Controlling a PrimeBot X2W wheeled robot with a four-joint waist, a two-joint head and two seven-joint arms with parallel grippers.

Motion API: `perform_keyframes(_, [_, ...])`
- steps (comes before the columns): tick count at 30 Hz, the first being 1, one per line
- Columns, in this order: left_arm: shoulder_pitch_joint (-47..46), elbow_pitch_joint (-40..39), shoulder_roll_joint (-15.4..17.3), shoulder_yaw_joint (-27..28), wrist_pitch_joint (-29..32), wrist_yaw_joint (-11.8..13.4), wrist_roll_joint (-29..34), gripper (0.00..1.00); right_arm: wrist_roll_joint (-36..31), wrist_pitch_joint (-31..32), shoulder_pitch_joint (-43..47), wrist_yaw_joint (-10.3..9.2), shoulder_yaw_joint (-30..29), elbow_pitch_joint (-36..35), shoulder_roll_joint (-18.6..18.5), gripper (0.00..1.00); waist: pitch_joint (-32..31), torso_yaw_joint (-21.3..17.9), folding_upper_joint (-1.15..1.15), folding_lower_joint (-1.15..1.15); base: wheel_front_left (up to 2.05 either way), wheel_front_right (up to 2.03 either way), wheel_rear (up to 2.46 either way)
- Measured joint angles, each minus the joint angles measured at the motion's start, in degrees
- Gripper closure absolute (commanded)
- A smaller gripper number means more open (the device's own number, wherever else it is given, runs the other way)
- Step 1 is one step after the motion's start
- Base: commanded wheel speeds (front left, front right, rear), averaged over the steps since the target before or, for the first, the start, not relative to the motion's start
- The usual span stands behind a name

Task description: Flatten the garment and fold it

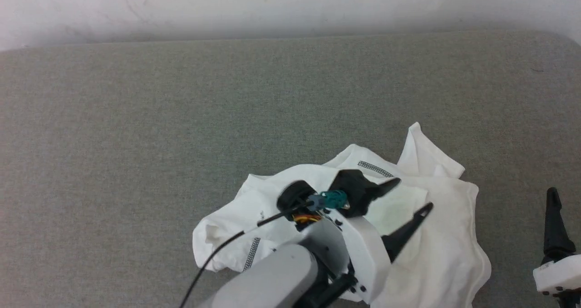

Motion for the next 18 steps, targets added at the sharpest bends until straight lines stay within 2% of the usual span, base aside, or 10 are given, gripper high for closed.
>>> perform_keyframes(4, [-1.73, -0.47, 4.03, -0.46, 2.41, 1.86, 3.78, 0.00, 0.00, 0.47, 0.01, 0.00, 0.00, -0.08, 0.00, 0.00, -0.60, 0.71, 0.00, 0.00, 0.00, 0.00, 0.00])
perform_keyframes(6, [-1.82, -0.02, 4.63, -1.63, 4.03, 2.22, 4.64, 0.00, 0.00, 0.48, 0.00, 0.00, 0.18, -0.11, 0.00, 0.00, -0.71, 0.85, 0.00, 0.00, 0.00, 0.00, 0.00])
perform_keyframes(8, [-2.86, 1.44, 5.76, -4.48, 5.43, 2.49, 8.91, 0.00, 0.00, 0.48, -0.01, 0.00, 0.33, -0.12, 0.00, 0.00, -0.65, 0.79, 0.00, 0.00, 0.00, 0.00, 0.00])
perform_keyframes(10, [-4.35, 3.85, 7.20, -6.12, 6.02, 4.41, 13.54, 0.00, 0.00, 0.49, -0.05, 0.00, 0.66, -0.19, -0.01, 0.00, -0.51, 0.60, 0.00, 0.00, 0.00, 0.00, 0.00])
perform_keyframes(12, [-5.03, 6.00, 8.54, -6.51, 6.65, 5.23, 15.08, 0.00, 0.00, 0.51, -0.08, 0.00, 0.97, -0.30, 0.01, 0.00, -0.27, 0.35, 0.00, 0.00, 0.00, 0.00, 0.00])
perform_keyframes(18, [-4.70, 9.12, 9.15, -8.71, 9.77, 2.81, 13.61, 0.00, -0.09, 0.55, -0.07, 0.00, 0.42, -0.43, 0.00, 0.00, 0.41, -0.13, 0.00, 0.00, 0.00, 0.00, 0.00])
